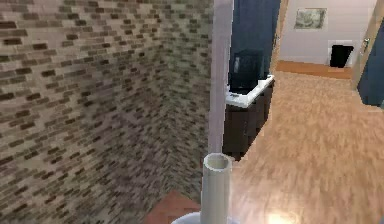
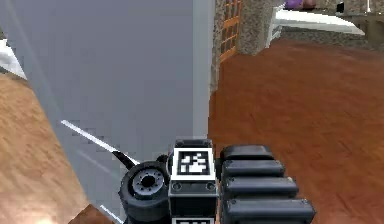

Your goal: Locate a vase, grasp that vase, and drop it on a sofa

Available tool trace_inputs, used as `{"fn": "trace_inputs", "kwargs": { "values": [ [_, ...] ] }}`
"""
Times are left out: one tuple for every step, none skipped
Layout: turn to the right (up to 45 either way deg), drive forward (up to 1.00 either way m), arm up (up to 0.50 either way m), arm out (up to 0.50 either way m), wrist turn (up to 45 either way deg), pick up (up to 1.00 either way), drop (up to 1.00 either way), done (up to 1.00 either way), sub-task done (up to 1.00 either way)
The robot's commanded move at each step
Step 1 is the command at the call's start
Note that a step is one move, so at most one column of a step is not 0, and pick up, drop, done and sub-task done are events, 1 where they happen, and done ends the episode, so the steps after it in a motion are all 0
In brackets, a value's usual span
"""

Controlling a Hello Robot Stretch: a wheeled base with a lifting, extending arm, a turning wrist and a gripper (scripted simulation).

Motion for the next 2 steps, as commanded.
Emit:
{"fn": "trace_inputs", "kwargs": {
  "values": [
    [27.0, 0.00, 0.00, 0.00, 0.0, 0.00, 0.00, 0.00, 0.00],
    [0.0, 0.50, 0.00, 0.00, 0.0, 0.00, 0.00, 0.00, 0.00]
  ]
}}
